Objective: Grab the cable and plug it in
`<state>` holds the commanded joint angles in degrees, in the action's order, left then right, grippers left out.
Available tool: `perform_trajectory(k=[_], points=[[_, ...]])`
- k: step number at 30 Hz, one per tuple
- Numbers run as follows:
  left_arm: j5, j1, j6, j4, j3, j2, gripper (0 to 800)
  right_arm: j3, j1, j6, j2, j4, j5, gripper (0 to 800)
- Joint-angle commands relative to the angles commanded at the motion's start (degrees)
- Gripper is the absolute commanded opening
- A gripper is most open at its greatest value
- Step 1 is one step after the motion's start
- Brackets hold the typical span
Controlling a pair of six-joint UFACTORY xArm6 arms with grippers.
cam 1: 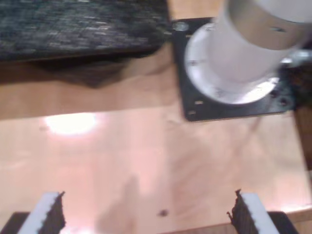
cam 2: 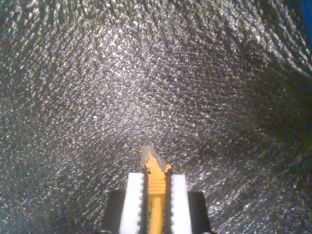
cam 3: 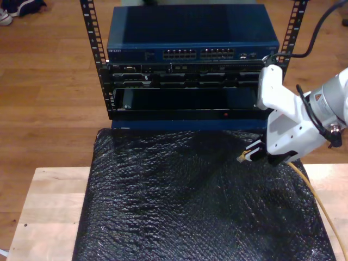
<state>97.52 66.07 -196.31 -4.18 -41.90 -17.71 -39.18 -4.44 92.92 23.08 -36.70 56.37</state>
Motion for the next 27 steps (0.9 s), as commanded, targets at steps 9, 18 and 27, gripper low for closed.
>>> perform_trajectory(k=[9, 18, 27], points=[[-1.76, 2.99, 4.92, 3.34, 10.64, -5.54, 799, 0.62, 0.26, 0.0, 0.0, 0.09, 0.0, 2], [-7.56, 4.13, 6.33, 6.59, 18.81, -8.79, 799, 1.76, 1.05, 0.09, 0.0, 0.18, 0.09, 2], [-20.57, 12.48, 13.27, 7.21, 26.9, -10.64, 799, 2.11, 0.97, 0.09, 0.0, 0.09, 0.09, 2]])
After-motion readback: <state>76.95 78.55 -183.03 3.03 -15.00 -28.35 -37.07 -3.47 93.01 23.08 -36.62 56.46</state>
